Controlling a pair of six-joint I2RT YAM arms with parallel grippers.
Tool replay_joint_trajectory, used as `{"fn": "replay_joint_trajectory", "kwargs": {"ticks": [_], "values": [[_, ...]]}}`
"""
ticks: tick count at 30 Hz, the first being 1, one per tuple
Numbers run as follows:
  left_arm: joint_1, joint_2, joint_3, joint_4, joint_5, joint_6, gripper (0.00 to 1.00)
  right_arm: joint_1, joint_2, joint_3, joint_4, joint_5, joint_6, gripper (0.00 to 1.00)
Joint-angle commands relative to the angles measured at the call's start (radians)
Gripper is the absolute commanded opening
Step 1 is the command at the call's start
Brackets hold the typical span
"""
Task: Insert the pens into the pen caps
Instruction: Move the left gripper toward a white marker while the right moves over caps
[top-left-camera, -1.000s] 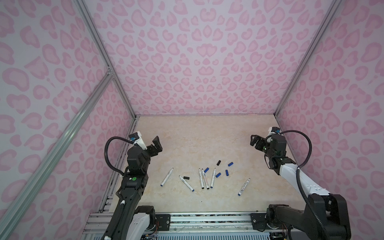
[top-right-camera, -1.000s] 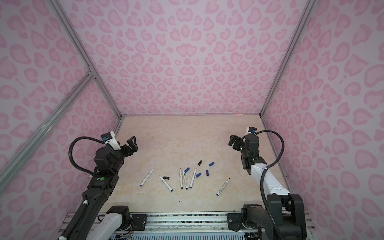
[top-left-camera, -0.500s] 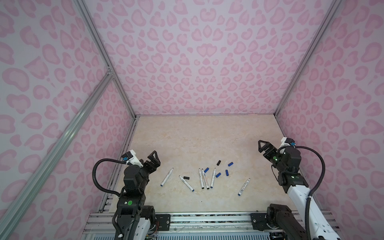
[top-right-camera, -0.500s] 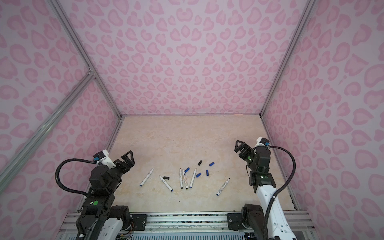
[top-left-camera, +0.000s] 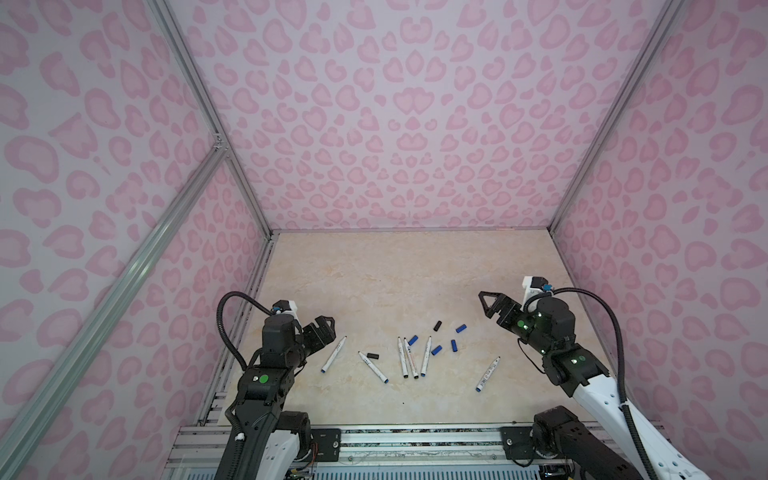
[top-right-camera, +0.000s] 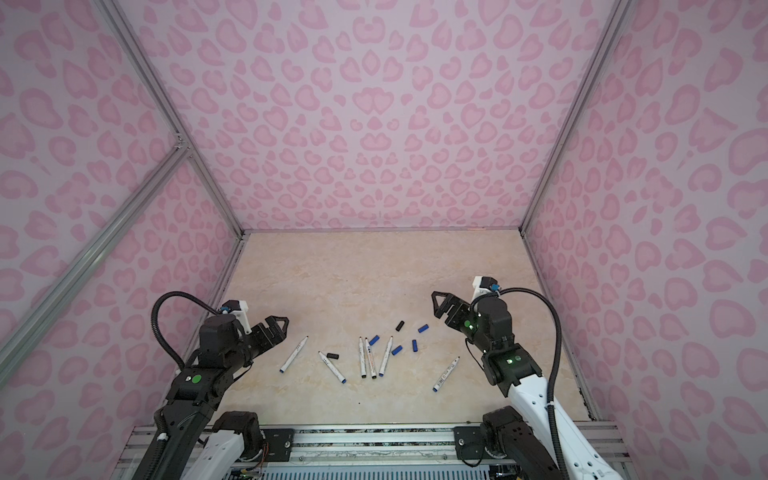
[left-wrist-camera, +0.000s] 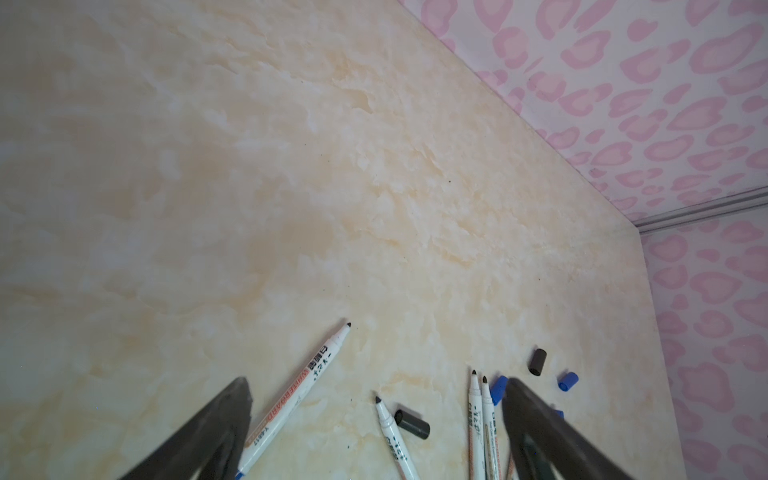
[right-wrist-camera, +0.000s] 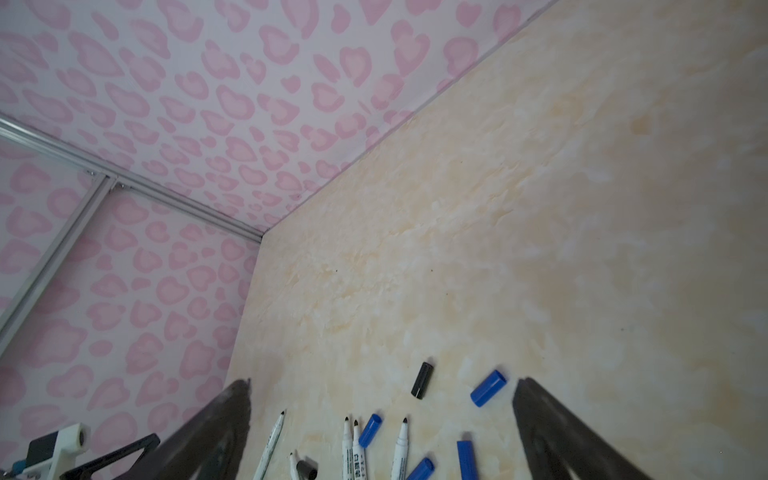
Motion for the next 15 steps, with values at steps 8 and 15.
{"fn": "replay_joint_trajectory", "kwargs": {"ticks": [8, 15], "values": [[-0.205, 0.030, -0.134, 0.046, -0.040, -0.073, 0.91, 0.195, 0.211, 0.009, 0.103, 0.240, 0.085, 0.94], [-0.296, 0.145, -0.050, -0.008, -0.171, -0.035, 0.87, 0.207, 0.322, 0.040, 0.148, 0.220, 0.116, 0.86]]}}
